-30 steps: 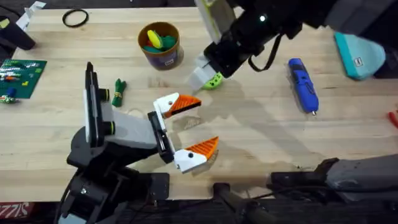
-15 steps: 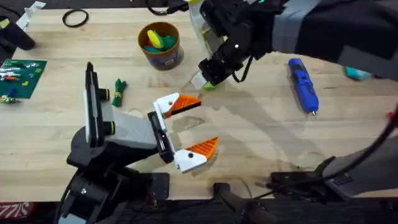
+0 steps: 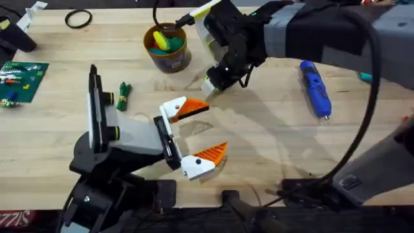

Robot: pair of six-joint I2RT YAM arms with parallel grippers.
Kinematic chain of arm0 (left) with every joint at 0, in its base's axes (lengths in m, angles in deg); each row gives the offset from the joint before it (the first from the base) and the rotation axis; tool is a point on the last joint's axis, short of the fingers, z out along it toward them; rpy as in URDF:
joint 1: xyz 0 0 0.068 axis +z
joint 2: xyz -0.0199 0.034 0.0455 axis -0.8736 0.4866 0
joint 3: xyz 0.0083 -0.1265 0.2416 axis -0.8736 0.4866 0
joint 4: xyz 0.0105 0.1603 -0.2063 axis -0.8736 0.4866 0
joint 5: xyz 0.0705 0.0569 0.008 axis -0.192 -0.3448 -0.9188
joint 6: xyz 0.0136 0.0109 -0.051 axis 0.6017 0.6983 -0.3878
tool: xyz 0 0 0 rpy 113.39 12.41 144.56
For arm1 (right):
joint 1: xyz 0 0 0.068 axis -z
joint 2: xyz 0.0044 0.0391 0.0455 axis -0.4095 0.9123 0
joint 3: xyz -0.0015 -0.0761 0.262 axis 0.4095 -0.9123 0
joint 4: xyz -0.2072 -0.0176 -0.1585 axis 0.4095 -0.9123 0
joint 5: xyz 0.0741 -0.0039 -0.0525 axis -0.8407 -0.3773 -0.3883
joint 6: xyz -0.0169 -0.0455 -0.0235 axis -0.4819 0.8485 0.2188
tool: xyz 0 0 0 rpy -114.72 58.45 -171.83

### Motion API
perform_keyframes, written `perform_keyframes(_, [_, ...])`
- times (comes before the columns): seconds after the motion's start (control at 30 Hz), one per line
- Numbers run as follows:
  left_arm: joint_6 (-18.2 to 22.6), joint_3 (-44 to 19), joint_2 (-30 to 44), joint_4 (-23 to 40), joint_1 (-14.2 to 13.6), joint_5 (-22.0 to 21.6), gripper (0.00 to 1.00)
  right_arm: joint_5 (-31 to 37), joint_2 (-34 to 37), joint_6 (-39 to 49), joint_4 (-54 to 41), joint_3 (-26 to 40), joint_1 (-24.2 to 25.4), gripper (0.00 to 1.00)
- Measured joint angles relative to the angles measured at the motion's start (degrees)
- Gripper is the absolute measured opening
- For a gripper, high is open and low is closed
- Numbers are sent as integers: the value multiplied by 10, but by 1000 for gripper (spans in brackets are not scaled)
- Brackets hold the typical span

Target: Pick up the gripper from the table and insert it into the empty holder that is missing its gripper. Then pick up a screw, insert it into the mounting hole, and use the screwdriver to tighten it. Finally, clean up the table by picking up the vegetable and placing it into the bucket.

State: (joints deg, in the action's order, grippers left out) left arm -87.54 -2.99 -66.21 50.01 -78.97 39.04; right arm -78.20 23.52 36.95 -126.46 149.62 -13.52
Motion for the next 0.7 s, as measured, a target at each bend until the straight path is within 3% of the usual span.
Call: perform_keyframes(0.7, [0, 0, 0, 0, 0, 0, 986, 28, 1, 0, -10, 3, 0, 471])
